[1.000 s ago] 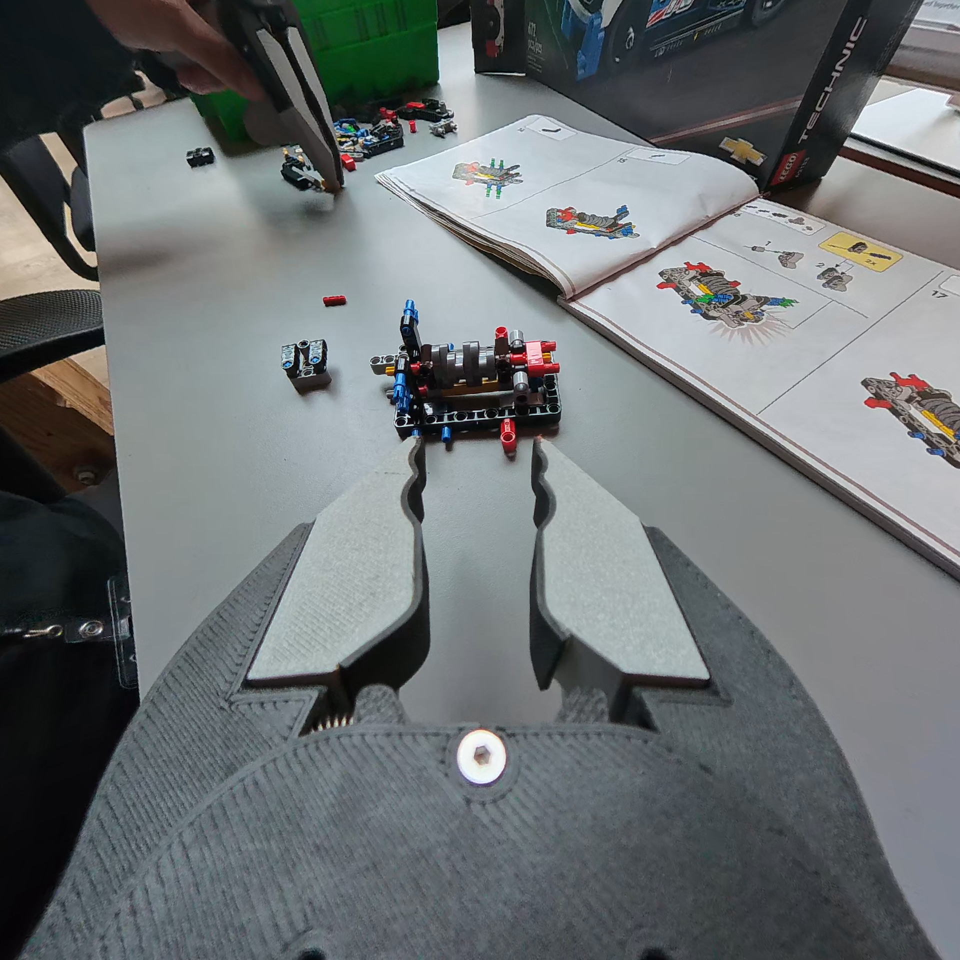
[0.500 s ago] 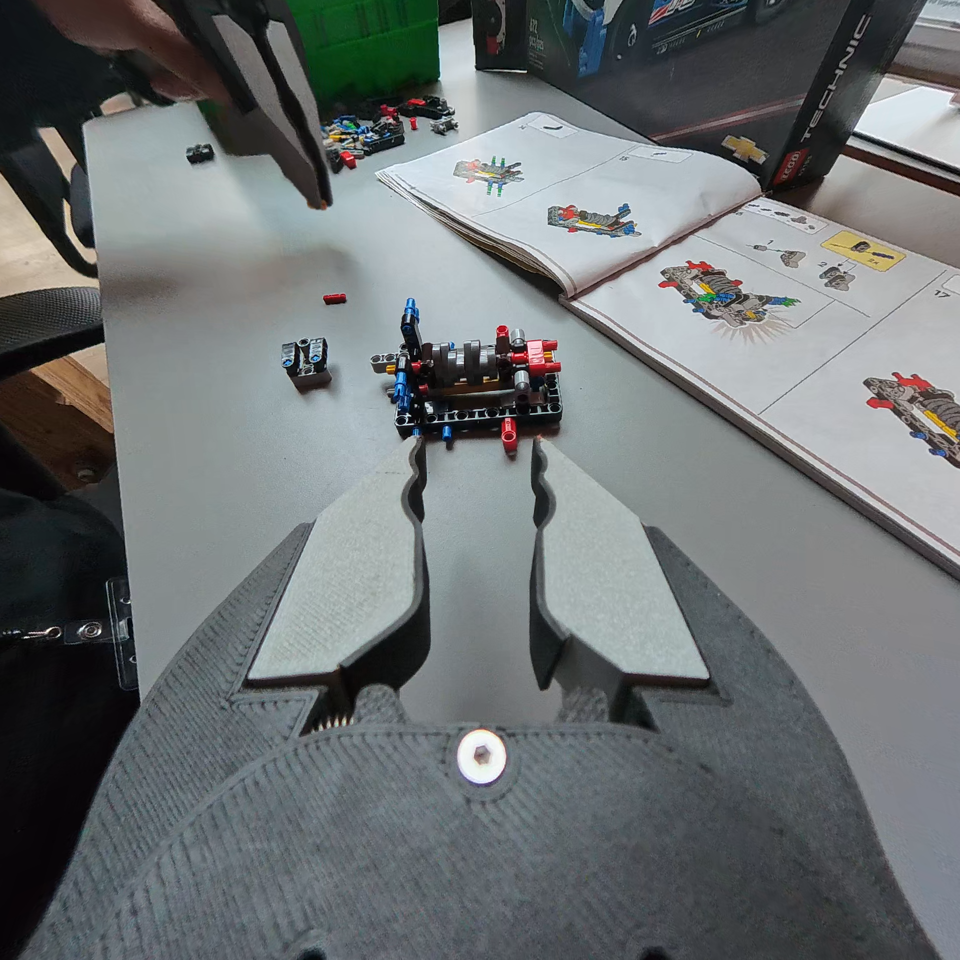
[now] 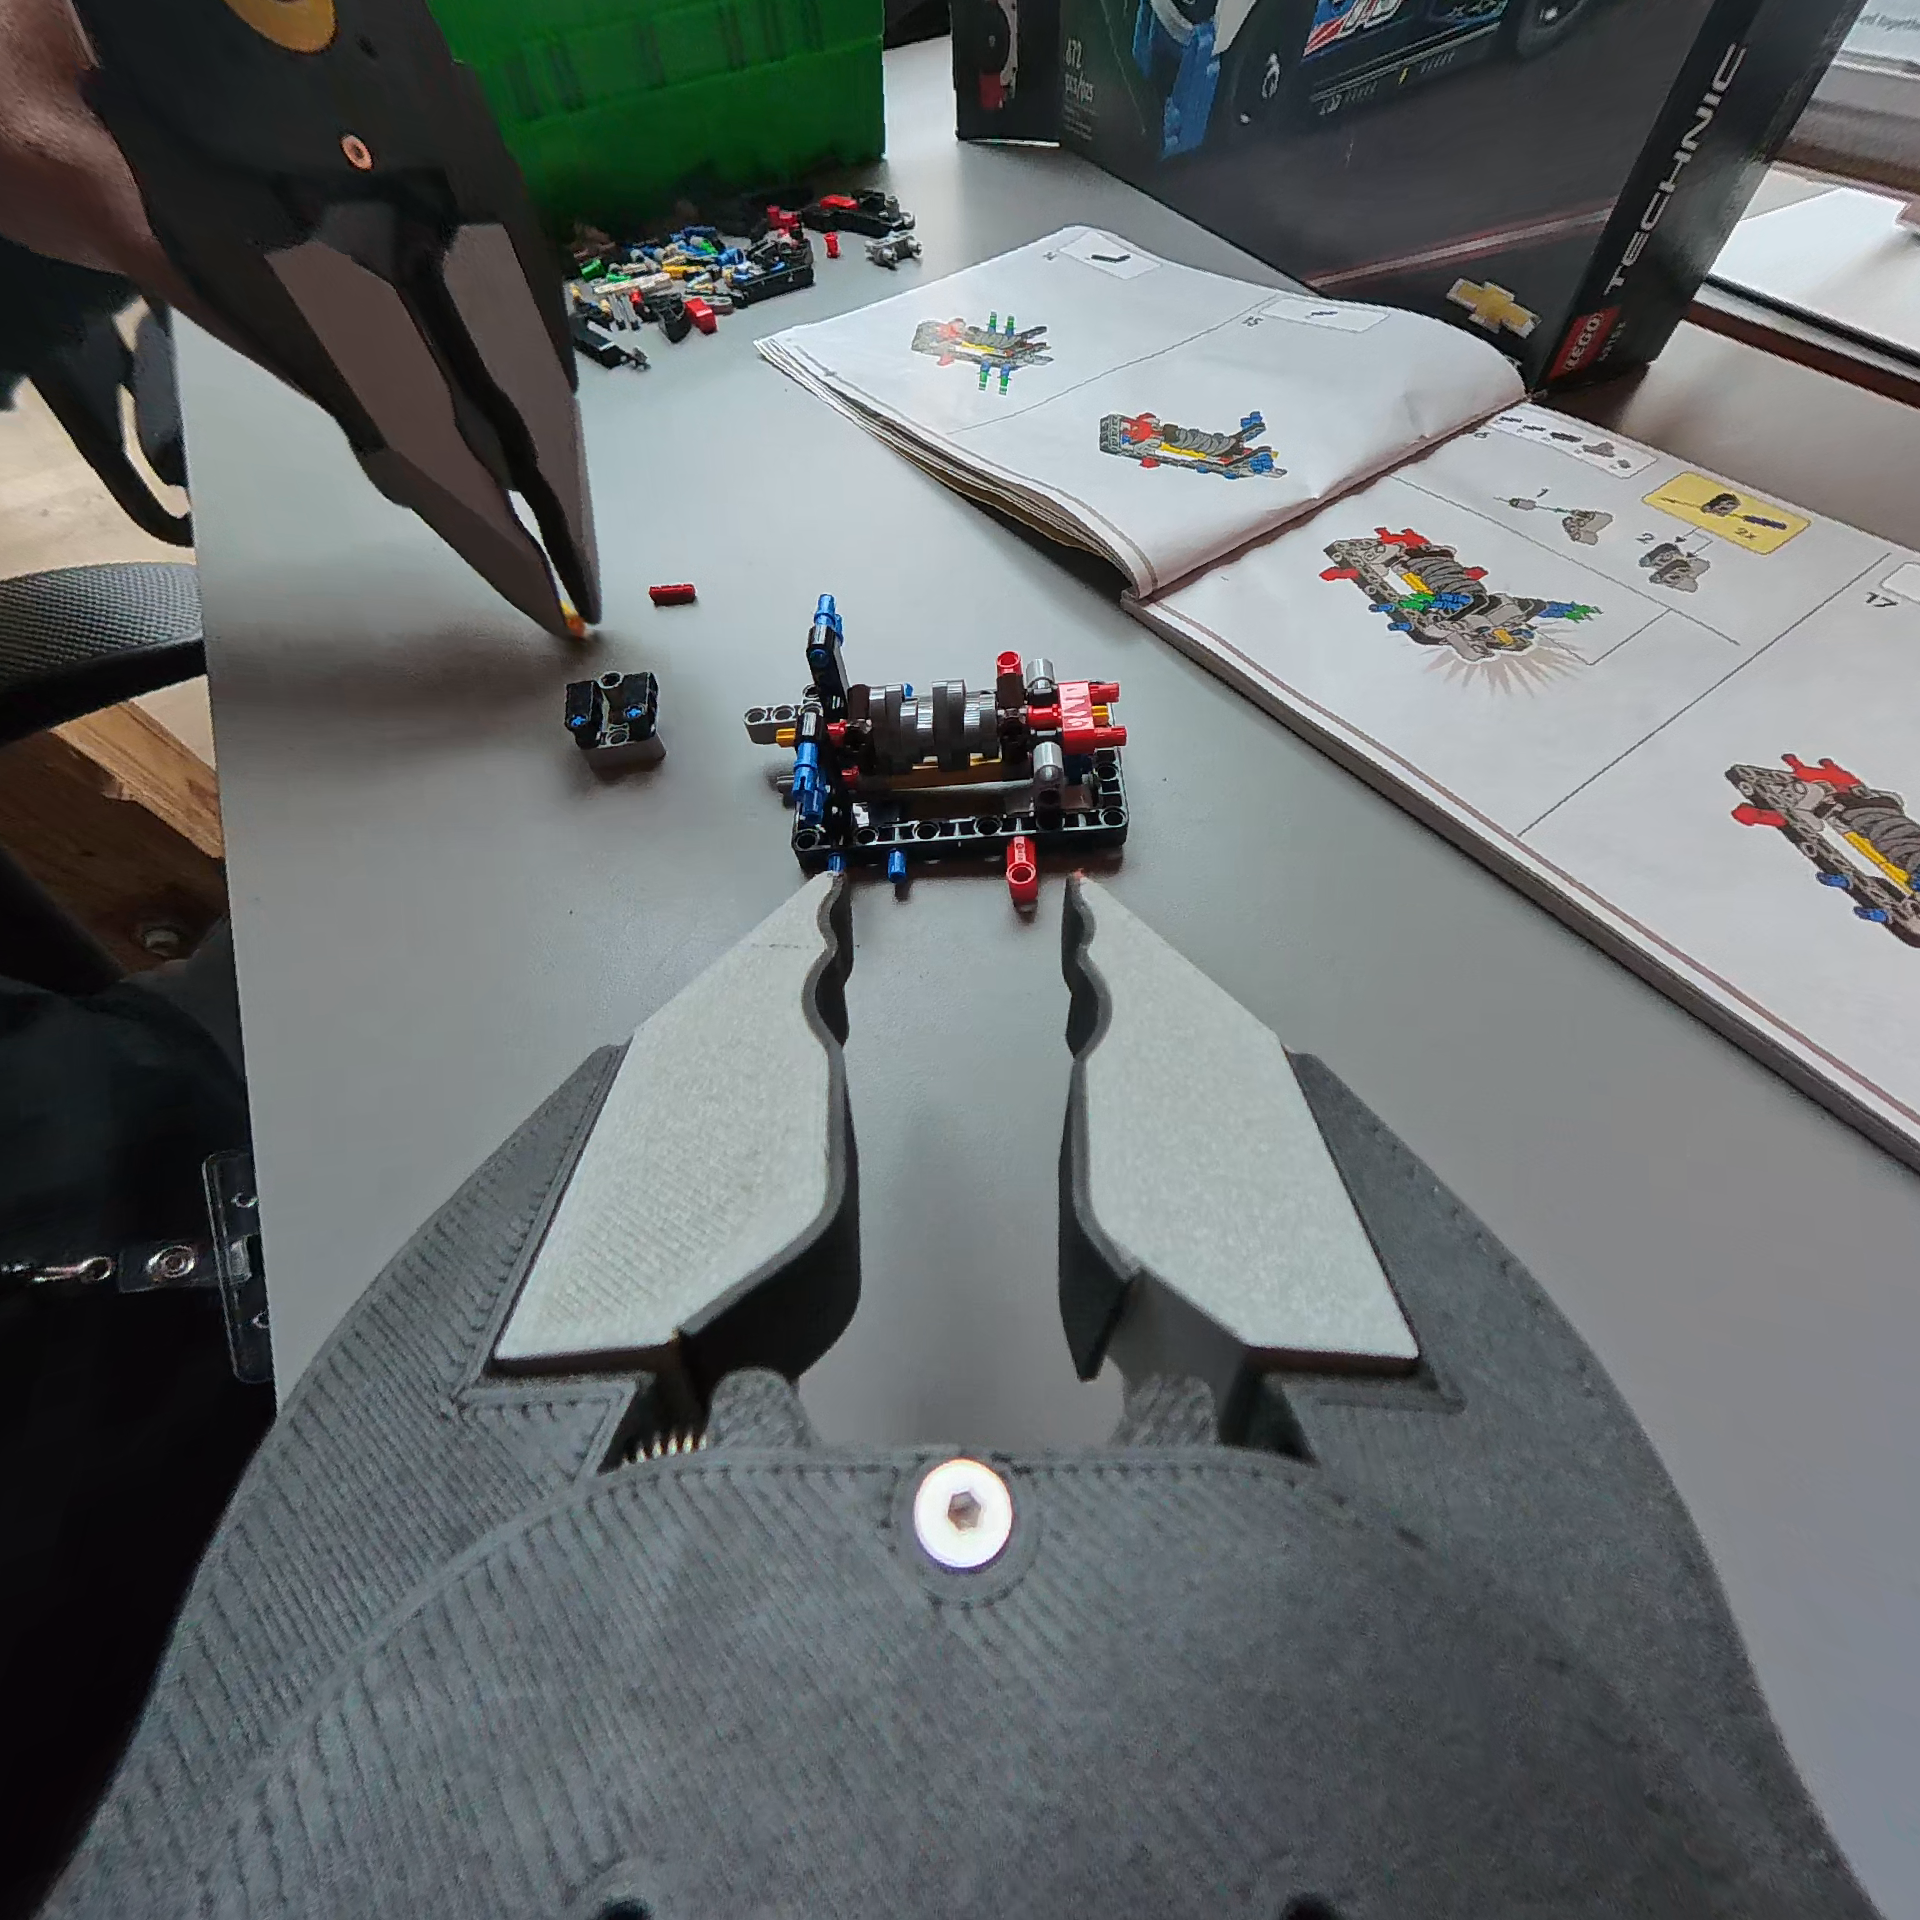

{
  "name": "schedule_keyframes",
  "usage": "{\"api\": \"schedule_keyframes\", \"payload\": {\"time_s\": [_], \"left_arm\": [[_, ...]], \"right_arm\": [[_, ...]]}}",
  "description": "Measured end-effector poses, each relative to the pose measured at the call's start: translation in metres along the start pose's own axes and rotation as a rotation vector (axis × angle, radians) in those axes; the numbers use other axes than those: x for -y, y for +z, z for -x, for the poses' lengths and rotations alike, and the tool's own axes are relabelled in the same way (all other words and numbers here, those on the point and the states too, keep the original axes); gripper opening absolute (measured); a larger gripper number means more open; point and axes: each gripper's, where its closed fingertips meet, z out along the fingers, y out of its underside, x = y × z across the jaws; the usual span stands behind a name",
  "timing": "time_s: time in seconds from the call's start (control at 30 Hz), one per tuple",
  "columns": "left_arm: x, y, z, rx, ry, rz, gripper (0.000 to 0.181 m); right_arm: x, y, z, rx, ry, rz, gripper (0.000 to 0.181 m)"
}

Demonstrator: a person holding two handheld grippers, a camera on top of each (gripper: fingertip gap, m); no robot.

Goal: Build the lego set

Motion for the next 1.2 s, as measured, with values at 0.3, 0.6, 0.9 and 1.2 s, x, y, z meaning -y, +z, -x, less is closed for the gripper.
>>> {"api": "schedule_keyframes", "payload": {"time_s": [0.3, 0.6, 0.9, 1.2], "left_arm": [[0.008, 0.006, -0.004, -0.014, 0.017, -0.042, 0.007], [0.011, -0.003, -0.007, -0.040, 0.018, -0.061, 0.024], [0.042, -0.009, -0.025, -0.076, 0.121, -0.152, 0.048], [0.047, 0.013, -0.027, -0.129, 0.267, -0.102, 0.051]], "right_arm": [[0.000, 0.000, 0.000, 0.002, 0.004, 0.001, 0.037], [0.000, 0.000, 0.000, 0.001, 0.003, 0.001, 0.037], [0.000, 0.000, 0.000, 0.001, 0.003, 0.003, 0.037], [0.000, 0.000, 0.000, 0.007, 0.009, -0.004, 0.037]]}}
